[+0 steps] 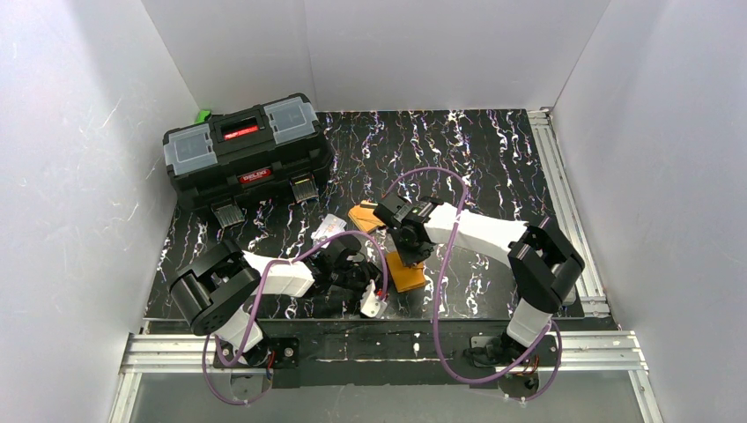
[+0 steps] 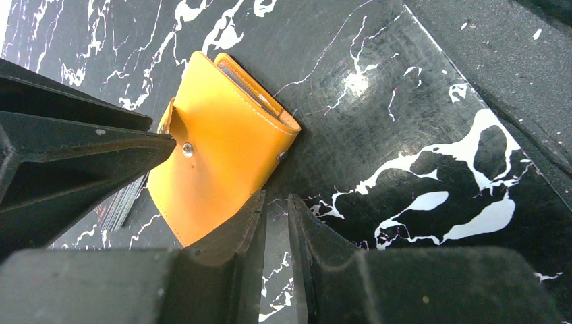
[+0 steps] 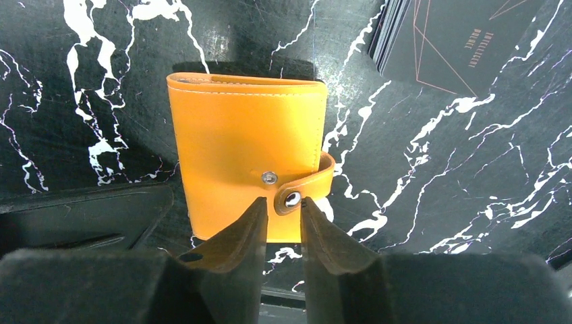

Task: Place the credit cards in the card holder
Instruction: Close the card holder at the center of the board.

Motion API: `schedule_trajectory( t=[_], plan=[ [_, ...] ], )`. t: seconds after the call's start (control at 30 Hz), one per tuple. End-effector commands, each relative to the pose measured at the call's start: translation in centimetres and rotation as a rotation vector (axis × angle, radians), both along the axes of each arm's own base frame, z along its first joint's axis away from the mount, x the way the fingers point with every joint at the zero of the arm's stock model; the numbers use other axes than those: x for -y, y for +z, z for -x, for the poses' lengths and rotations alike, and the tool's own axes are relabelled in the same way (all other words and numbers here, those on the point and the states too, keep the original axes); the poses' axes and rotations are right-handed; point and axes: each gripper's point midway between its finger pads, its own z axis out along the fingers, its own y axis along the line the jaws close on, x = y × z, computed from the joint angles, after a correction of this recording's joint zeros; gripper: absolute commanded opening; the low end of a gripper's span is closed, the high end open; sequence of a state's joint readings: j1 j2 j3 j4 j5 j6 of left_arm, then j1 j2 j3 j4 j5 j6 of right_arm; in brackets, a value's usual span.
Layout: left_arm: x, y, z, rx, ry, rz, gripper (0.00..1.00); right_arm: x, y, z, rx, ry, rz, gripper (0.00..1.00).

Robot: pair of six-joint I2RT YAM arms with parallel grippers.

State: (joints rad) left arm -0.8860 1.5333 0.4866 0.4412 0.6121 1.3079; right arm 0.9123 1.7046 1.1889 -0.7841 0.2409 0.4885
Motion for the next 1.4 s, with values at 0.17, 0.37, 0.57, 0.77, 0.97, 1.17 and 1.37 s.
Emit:
schedule_trajectory(
  t=[0.17, 0.37, 0.57, 0.77, 0.97, 1.17, 1.37],
  plan=[
    [0.01, 0.49, 0.8, -0.014, -0.021, 0.014, 0.17, -0.79, 0.38, -0.38, 0.02, 0.035, 0.013, 0.41],
    [-0.15, 0.4, 0.91, -0.013, -0.021, 0.013, 0.17, -0.85, 0.63, -0.54, 0.034, 0.024, 0.003, 0.34],
    [-0.12, 0.52, 0.88, -0.01, -0.02, 0.017, 0.17, -0.75, 0.38, -0.58, 0.032, 0.021, 0.014, 0.29],
    [-0.19, 0.51, 0.86, -0.011, -0.017, 0.016, 0.17, -0.67, 0.14, -0.55, 0.026, 0.026, 0.024, 0.28],
    [-0.22, 0.43, 0.93, -0.013, -0.017, 0.014, 0.17, -0.74, 0.07, -0.48, 0.021, 0.029, 0.021, 0.2],
    [-0.23, 0.45, 1.05, -0.015, -0.02, 0.017, 0.17, -0.86, 0.73, -0.8, 0.047, 0.018, 0.004, 0.14],
    [-0.22, 0.42, 1.17, -0.017, -0.023, 0.016, 0.17, -0.81, 1.05, -0.91, 0.066, 0.008, -0.01, 0.03]
  ],
)
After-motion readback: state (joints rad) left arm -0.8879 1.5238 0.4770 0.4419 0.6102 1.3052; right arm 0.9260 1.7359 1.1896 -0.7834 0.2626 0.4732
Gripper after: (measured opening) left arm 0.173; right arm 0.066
